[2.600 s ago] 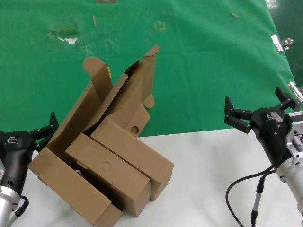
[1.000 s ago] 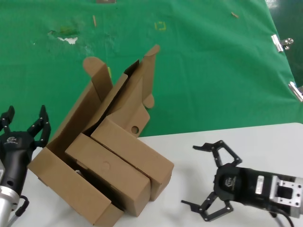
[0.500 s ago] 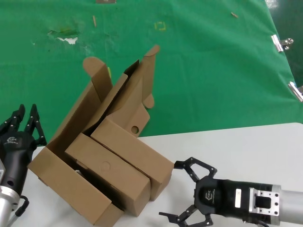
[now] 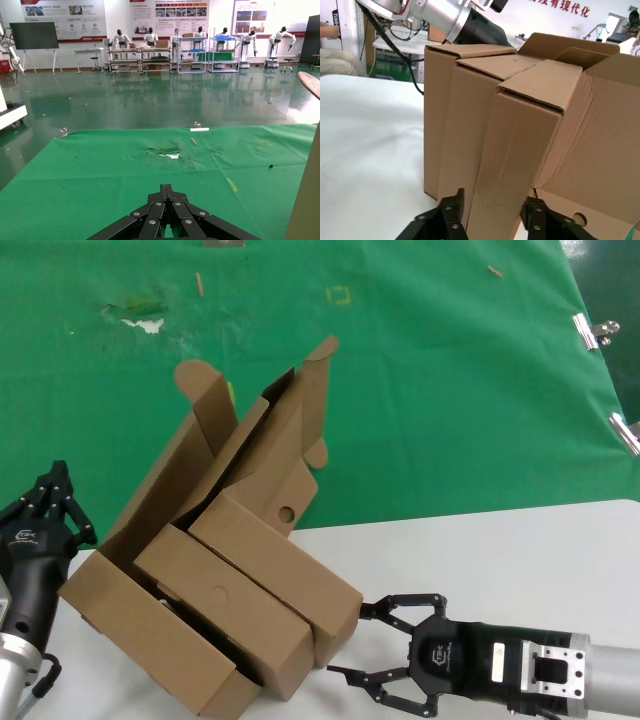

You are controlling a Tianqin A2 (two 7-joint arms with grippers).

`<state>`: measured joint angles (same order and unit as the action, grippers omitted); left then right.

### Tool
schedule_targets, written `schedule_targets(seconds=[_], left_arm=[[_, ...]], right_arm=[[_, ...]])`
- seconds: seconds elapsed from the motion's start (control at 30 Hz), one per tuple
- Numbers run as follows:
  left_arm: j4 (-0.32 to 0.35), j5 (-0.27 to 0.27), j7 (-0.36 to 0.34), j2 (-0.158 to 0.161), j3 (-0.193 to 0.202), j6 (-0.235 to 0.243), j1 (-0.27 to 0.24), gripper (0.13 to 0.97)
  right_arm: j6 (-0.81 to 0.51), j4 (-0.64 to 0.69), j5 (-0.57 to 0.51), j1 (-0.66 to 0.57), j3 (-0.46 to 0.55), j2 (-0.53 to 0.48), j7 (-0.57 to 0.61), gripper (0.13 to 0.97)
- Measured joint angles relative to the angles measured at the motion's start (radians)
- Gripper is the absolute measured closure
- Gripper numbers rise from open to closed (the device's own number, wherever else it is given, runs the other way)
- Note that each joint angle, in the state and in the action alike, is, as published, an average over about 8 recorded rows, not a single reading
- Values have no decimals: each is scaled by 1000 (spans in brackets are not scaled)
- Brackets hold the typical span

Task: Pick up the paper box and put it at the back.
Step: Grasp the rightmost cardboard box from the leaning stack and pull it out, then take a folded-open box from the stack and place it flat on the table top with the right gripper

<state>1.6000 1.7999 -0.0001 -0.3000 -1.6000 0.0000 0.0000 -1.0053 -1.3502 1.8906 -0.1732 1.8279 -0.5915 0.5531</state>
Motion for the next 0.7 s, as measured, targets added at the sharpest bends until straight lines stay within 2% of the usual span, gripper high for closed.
schedule_targets(seconds=[0.17, 0.3, 0.57, 0.7], left_arm=[[0, 0, 0, 0, 0, 0, 0, 949], [0, 0, 0, 0, 0, 0, 0, 955], [0, 0, 0, 0, 0, 0, 0, 957], [0, 0, 0, 0, 0, 0, 0, 957]], right_arm=[[2, -2, 7, 6, -6, 0, -1, 728], [6, -8, 13, 13, -13, -5, -10, 728], [38, -53, 14, 43, -27, -22, -54, 870], [83, -102, 8, 70, -46, -43, -104, 898]])
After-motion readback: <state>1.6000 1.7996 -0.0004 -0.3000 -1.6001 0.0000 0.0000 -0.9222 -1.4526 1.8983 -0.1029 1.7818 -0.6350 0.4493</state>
